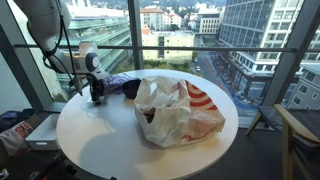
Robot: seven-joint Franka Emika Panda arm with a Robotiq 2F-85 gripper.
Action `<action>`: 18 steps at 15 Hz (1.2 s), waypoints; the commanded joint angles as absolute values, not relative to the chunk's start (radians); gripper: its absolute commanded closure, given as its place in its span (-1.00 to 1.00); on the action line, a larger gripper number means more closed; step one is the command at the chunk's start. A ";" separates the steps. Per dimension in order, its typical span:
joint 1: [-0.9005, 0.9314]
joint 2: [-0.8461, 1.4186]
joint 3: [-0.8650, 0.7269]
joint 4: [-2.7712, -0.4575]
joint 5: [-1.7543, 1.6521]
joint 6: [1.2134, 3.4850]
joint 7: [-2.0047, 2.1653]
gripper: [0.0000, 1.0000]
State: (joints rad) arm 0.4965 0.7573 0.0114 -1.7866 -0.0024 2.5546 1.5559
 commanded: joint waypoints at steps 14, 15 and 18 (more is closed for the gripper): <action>0.340 0.552 0.020 -1.909 0.000 2.259 1.393 -0.06; 0.325 0.525 0.025 -1.926 0.008 2.252 1.381 -0.06; 0.294 0.430 0.041 -1.984 0.027 2.234 1.339 -0.06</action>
